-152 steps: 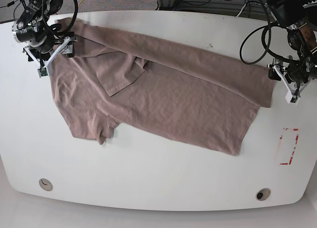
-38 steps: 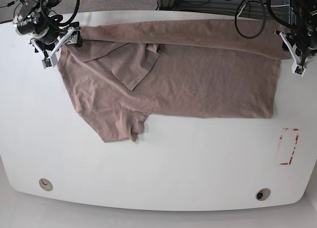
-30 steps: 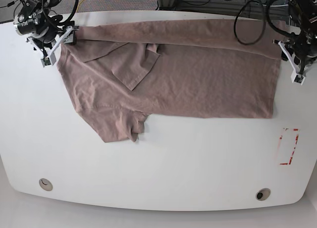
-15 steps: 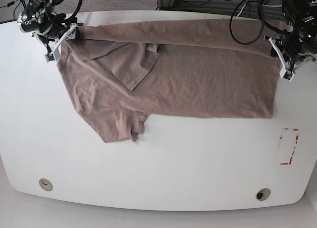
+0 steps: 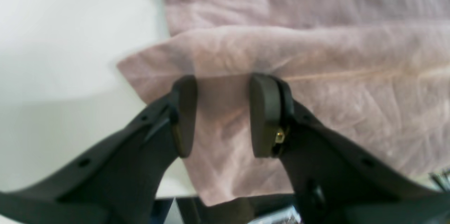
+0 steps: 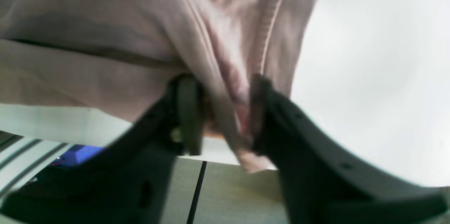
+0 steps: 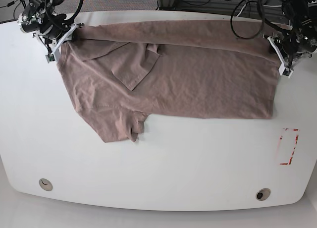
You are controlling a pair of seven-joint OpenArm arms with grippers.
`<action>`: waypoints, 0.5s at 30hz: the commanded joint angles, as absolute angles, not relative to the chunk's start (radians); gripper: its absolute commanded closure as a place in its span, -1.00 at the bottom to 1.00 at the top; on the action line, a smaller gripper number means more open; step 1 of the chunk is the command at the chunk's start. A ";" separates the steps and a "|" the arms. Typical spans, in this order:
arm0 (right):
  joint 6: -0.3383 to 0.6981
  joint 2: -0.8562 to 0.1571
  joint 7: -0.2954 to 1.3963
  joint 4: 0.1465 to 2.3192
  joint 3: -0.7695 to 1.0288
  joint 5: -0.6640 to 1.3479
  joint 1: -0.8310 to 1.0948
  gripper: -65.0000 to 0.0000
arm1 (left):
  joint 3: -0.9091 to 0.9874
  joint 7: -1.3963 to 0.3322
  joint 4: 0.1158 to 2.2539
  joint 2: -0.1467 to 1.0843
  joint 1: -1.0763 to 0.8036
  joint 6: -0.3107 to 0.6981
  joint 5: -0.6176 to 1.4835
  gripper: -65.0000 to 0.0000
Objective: Fold the T-shirt properly
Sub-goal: 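Open the left gripper and reposition it on the shirt edge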
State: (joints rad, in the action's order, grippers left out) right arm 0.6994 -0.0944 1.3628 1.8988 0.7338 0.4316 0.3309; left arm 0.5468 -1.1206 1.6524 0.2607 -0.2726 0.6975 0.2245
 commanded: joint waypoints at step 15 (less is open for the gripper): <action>0.698 -0.116 1.353 1.917 0.746 0.437 0.372 0.82 | 0.547 -1.127 1.650 0.268 -0.275 0.698 0.208 0.26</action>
